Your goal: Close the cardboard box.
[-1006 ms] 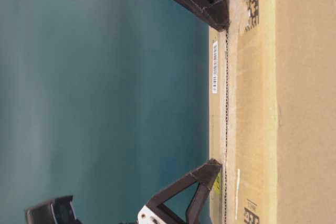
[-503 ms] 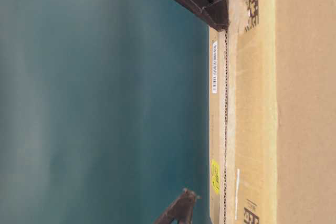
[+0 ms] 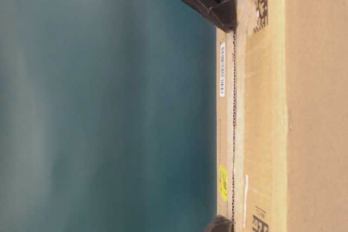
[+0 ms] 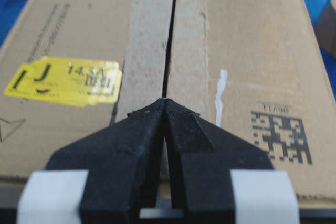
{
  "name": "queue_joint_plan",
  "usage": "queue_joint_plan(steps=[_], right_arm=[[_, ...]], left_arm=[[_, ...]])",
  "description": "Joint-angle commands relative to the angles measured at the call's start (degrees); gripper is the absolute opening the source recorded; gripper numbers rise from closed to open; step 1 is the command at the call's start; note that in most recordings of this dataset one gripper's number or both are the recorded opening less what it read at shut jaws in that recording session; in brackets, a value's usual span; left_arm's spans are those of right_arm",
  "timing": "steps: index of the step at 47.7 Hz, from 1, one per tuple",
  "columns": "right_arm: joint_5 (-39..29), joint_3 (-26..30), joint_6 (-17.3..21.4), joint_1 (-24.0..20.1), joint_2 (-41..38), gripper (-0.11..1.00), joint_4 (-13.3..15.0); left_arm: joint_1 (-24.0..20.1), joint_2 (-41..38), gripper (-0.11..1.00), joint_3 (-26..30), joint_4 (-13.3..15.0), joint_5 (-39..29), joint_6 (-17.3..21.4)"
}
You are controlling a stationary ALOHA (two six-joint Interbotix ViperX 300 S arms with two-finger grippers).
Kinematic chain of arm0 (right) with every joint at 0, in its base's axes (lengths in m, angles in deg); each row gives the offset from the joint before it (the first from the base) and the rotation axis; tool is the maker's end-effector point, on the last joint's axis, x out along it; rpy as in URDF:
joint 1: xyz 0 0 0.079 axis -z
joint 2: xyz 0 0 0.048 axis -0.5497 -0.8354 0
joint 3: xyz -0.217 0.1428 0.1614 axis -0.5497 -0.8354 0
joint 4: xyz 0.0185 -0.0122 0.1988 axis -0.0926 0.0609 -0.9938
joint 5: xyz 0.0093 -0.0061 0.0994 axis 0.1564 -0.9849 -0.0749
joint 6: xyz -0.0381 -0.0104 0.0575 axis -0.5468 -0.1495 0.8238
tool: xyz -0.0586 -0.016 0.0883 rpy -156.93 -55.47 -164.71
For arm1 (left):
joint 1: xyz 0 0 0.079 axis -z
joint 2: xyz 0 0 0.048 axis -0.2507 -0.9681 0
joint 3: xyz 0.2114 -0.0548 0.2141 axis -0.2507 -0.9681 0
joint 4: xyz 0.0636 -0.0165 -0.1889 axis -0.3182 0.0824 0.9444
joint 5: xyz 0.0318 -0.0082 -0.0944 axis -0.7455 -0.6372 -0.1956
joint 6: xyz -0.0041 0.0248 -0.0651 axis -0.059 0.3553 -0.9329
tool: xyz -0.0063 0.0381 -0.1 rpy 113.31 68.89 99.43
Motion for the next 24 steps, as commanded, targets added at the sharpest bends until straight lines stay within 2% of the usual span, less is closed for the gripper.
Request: queue_joint_plan(steps=[1,24], right_arm=[[0.35,0.35,0.18,0.18,0.26,0.00,-0.18],[0.79,0.35,0.26,0.18,0.35,0.00,-0.18]], left_arm=[[0.26,-0.53,0.00,0.26,0.09,0.88,0.09],[0.18,-3.43,0.00,0.26,0.18,1.05,0.00]])
